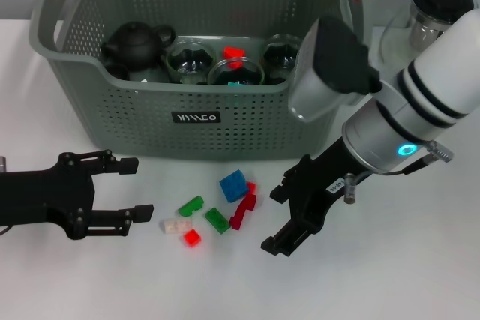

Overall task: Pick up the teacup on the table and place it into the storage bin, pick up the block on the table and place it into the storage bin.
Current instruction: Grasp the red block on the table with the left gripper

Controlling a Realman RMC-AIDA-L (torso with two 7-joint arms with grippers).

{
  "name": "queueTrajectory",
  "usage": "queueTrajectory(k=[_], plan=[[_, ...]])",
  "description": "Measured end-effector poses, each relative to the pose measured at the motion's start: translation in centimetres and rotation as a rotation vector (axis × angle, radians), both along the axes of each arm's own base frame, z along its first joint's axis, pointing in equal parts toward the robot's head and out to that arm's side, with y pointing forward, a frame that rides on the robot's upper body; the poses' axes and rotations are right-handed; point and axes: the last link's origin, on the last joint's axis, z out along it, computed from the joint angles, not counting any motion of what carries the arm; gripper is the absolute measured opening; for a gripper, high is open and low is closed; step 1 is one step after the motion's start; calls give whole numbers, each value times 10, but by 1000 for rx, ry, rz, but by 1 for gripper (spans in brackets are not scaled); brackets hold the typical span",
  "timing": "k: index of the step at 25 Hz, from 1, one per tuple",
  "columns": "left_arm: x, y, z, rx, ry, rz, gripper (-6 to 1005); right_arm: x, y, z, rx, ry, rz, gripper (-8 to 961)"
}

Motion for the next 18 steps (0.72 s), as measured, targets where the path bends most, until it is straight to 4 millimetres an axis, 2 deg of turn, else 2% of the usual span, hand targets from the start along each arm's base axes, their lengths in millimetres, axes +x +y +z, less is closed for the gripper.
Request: queueTrajectory(k=[6, 18], plan=[[-1, 0, 1, 11, 11, -9, 814, -6, -2, 19, -32, 155, -11, 928], [-3, 3, -1, 9, 31, -4, 813, 2, -11, 70, -49, 550, 44, 927]])
